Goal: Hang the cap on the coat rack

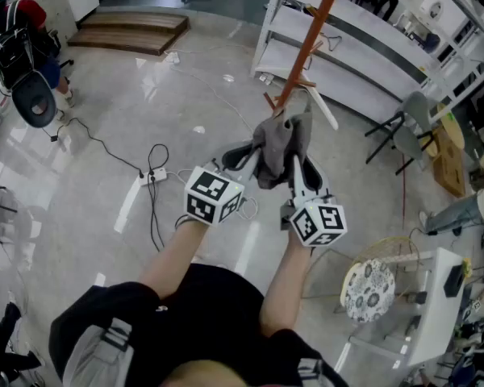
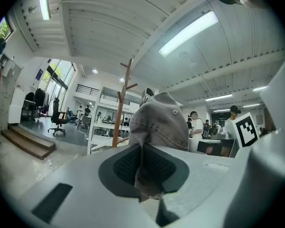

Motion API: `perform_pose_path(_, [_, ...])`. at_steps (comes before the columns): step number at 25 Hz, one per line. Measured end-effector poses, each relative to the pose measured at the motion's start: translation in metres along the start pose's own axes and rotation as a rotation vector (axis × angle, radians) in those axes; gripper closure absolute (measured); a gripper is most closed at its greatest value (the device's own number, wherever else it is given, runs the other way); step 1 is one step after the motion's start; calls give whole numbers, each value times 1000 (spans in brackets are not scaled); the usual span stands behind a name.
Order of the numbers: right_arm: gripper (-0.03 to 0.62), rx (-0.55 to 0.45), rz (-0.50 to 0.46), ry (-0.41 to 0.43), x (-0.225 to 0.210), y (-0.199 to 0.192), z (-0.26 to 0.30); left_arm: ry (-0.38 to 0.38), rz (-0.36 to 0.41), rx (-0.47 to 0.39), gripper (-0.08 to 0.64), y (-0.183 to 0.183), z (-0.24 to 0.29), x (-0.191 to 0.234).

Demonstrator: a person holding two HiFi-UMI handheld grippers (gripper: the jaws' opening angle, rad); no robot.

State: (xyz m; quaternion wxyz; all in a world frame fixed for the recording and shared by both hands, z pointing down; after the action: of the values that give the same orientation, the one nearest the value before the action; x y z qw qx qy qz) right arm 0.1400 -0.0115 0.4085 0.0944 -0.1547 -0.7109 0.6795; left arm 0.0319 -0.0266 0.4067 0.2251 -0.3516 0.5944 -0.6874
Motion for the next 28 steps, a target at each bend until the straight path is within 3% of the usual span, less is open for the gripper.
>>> perform_pose_path(18, [552, -16, -7, 4, -17, 5, -5, 18, 15, -19, 540, 3, 9, -15])
perform_pose_path(28, [552, 2, 55, 101, 2, -15, 23, 116, 31, -11, 540, 3, -4, 12])
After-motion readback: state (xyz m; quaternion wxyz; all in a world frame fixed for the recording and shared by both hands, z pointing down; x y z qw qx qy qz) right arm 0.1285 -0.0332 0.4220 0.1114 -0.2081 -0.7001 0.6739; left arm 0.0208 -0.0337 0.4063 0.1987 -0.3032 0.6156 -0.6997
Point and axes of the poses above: the fingertips, and each gripper's own axes: z forward along the fingers, x to its left, y out of its top, the point moved 1 cm from there along -z, backward along the fingers, and after that the axes turned 4 degrees about -z, right-handed, at the moved point
